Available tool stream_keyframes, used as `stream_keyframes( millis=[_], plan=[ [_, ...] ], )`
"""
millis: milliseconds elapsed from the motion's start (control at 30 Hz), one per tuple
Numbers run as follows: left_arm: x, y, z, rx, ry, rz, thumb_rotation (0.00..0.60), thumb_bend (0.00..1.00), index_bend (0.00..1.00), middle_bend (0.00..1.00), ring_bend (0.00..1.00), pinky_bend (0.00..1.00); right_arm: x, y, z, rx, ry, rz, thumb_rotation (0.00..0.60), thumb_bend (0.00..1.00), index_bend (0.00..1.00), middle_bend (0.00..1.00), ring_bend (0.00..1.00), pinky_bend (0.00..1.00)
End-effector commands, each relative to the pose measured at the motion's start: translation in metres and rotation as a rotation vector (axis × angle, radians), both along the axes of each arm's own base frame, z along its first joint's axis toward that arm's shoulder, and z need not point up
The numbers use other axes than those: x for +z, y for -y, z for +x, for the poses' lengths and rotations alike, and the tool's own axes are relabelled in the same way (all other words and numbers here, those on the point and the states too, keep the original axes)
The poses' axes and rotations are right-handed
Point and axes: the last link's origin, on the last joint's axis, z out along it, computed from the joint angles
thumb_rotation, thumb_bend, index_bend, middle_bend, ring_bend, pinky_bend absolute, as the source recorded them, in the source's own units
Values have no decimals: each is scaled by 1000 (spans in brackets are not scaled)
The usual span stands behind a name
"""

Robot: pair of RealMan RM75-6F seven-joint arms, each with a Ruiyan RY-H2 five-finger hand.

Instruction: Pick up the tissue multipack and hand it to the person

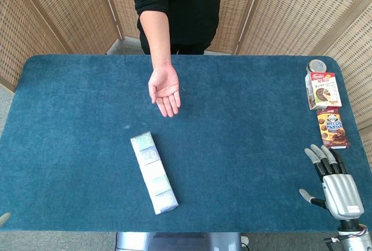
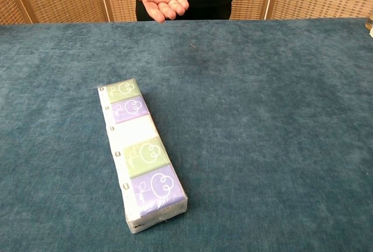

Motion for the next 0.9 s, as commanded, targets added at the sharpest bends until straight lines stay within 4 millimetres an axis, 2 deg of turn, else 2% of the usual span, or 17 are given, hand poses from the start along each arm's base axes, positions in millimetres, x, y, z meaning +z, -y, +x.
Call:
stream_keyframes(
  millis=[33,333,500,667,900],
  plan=[
    [0,0,0,-1,0,2,600,142,0,0,0,87,-1,0,0,1,-3,2,600,0,3,0,0,0],
    [0,0,0,4,2,8,600,143,0,0,0,87,-6,3,3,27,-13,26,600,0,6,0,0,0],
    [0,-1,-1,11,-1,11,600,143,0,0,0,87,-16,16,15,119,-6,117,600,0,26,0,0,0],
    [-2,-3,-1,20,-7,10,600,144,0,0,0,87,-20,26,38,272,18,219,600,0,36,0,0,0],
    [-6,-7,-1,32,-23,-1,600,143,0,0,0,87,-42,33,91,507,70,402,600,0,90,18,0,0]
  ],
)
